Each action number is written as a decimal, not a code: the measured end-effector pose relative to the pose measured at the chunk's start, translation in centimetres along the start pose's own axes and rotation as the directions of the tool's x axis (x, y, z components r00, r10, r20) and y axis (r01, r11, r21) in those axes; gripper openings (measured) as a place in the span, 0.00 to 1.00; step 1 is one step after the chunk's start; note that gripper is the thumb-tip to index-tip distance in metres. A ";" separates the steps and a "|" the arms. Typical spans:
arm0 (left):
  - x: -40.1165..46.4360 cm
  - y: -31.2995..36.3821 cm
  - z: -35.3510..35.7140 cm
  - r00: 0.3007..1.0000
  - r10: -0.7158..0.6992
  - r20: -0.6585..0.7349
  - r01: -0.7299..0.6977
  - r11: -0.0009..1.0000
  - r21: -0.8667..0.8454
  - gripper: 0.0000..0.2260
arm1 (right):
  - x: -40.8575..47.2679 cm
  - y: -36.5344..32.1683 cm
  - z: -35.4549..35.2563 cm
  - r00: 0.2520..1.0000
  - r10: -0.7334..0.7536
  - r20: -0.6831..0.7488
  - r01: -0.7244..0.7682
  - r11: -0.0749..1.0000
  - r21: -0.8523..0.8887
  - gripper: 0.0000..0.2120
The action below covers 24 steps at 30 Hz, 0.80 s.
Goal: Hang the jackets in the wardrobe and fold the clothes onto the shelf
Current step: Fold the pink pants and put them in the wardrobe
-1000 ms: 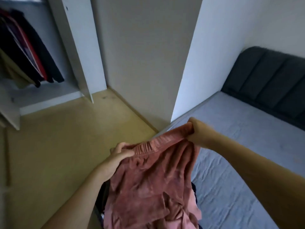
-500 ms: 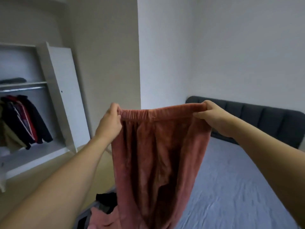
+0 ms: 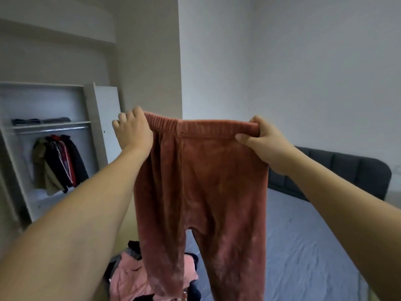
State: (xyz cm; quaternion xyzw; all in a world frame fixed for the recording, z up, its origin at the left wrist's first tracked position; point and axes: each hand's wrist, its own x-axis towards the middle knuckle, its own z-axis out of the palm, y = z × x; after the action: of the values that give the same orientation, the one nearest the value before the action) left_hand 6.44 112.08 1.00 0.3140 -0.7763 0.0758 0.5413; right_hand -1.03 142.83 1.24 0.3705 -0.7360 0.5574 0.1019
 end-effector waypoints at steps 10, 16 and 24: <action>-4.0 11.6 -3.3 0.976 0.089 0.200 -0.062 0.988 -0.142 0.15 | -4.3 5.1 -9.2 0.981 0.164 -0.104 -0.135 0.962 0.237 0.09; -13.6 17.2 6.9 0.879 0.162 0.449 -0.064 0.972 -0.226 0.15 | -7.4 20.5 -11.0 0.928 0.367 -0.073 -0.346 0.916 0.202 0.09; -33.6 26.8 34.7 0.581 0.195 0.790 -0.106 0.981 -0.165 0.05 | -9.1 56.3 -11.4 0.771 0.631 0.085 -0.636 0.768 0.076 0.10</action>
State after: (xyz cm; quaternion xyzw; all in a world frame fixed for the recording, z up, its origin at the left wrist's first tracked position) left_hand -29.06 131.03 -36.89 0.2200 -0.9630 -0.0668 0.1406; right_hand -34.68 162.82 -41.79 0.1203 -0.7912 0.5852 -0.1309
